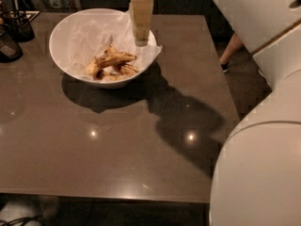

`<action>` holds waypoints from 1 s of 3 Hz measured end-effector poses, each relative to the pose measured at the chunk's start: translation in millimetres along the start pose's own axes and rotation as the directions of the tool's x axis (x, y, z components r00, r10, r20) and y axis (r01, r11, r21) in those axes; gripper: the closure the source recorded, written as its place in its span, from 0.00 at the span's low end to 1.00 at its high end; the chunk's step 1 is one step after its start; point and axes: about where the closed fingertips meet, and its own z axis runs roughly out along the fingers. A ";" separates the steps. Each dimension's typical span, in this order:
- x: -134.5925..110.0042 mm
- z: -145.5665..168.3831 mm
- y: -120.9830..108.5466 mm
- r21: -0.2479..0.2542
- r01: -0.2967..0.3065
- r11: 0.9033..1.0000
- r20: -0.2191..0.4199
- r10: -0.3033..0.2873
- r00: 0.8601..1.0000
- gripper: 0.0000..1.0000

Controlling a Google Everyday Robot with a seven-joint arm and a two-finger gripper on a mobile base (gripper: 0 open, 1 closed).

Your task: Pick banana from white bowl

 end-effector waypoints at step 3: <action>-34.8 32.0 -14.0 -0.037 0.123 0.992 0.036 -0.122 0.992 0.09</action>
Offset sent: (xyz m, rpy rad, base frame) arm 0.0113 0.0369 -0.0197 -0.0489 0.0715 0.1394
